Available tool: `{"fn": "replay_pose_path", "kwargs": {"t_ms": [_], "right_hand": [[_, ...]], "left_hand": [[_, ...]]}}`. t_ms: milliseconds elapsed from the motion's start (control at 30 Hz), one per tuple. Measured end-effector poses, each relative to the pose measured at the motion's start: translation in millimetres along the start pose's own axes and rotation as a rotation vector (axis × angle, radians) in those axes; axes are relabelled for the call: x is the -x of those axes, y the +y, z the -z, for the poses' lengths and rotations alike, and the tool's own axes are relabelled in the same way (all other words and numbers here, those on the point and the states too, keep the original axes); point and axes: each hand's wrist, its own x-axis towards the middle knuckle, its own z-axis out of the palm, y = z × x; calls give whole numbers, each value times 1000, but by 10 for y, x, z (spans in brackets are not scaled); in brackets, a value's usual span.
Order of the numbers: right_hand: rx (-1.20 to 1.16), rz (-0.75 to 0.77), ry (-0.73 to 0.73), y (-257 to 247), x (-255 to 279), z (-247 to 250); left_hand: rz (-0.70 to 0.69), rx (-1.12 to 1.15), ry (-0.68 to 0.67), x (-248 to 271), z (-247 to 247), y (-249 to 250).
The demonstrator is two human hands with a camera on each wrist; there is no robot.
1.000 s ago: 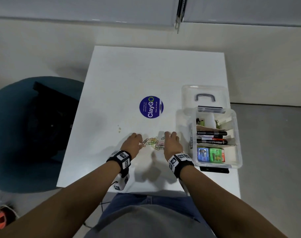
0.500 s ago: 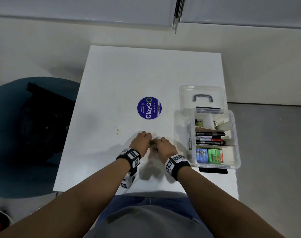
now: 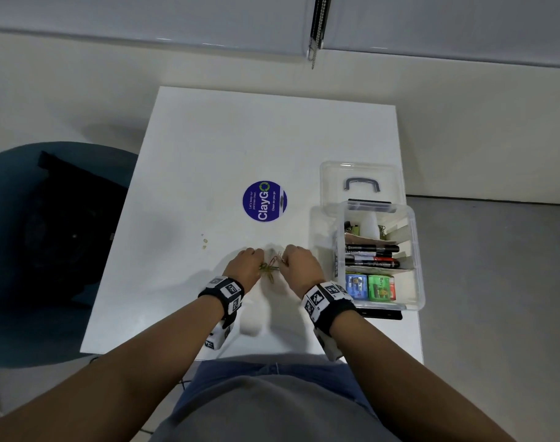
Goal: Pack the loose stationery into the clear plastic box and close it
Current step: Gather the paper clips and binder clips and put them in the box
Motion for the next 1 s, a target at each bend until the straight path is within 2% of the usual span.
{"fn": "replay_pose_path", "kwargs": {"t_ms": [100, 200, 333, 400, 500, 567, 633, 733, 800, 833, 933, 1000], "right_hand": [[-152, 43, 159, -40, 62, 298], [-302, 22, 300, 69, 104, 728], [-356, -145, 528, 579, 112, 1267], [-312, -244, 577, 885, 99, 1414], [-209, -351, 481, 1231, 32, 1476], [-164, -357, 389, 1359, 14, 1461], [-185, -326, 363, 1398, 34, 1446], [-189, -296, 498, 1418, 182, 1423], [-164, -367, 634, 1515, 304, 1432], [-157, -417, 632, 1579, 352, 1438], [-187, -492, 377, 1692, 426, 1425], [-198, -476, 322, 1676, 463, 1396]], "left_hand": [[24, -32, -34, -12, 22, 50], [58, -45, -47, -28, 33, 130], [132, -33, -19, -34, 37, 215], [128, -30, -13, -34, 29, 239], [104, -17, -12, -17, 38, 277], [84, 8, -16, 0, 45, 285], [87, 54, -15, 27, 70, 290], [92, 218, 65, 59, 177, 367], [47, 338, 144, 87, 368, 561], [6, 403, 181, 95, 490, 704], [-156, 560, 231, 56, 833, 1250], [-258, 595, 224, -48, 977, 1650]]}}
